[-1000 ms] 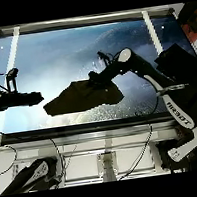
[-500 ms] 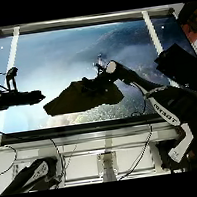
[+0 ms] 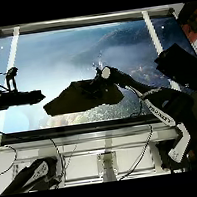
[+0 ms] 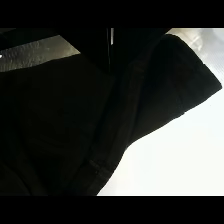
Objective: Fold the clothes and pants, and hang the long-sleeved shirts on hangers.
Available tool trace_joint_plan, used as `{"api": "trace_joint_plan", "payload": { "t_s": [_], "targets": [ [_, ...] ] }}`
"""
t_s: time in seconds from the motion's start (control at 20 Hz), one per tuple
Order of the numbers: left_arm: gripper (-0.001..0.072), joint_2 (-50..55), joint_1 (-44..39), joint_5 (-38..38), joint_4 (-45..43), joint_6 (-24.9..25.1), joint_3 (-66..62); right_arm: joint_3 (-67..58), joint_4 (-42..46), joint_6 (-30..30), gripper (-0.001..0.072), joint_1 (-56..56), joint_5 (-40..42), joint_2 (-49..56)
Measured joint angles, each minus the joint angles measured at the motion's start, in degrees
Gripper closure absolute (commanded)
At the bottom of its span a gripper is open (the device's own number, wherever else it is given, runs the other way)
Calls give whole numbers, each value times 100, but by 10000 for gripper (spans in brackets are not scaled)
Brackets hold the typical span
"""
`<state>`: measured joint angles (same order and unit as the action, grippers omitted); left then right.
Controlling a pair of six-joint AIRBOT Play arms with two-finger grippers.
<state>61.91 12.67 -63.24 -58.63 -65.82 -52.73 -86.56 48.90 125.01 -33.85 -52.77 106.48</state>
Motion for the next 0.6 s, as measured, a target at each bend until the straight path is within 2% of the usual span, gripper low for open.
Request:
{"api": "trace_joint_plan", "payload": {
  "t_s": [0.25,0.35,0.4,0.45,0.6],
  "targets": [
    [665,0,0,0,28,0,0,0,415,601,372,-9,389,0],
    [666,0,0,0,37,0,0,0,485,682,495,-9,562,0],
    [666,0,0,0,39,0,0,0,505,717,633,-9,629,0],
    [666,0,0,0,39,0,0,0,520,732,664,-9,680,0],
    [666,0,0,26,44,0,0,-22,522,748,666,-9,782,-2]
  ]
}}
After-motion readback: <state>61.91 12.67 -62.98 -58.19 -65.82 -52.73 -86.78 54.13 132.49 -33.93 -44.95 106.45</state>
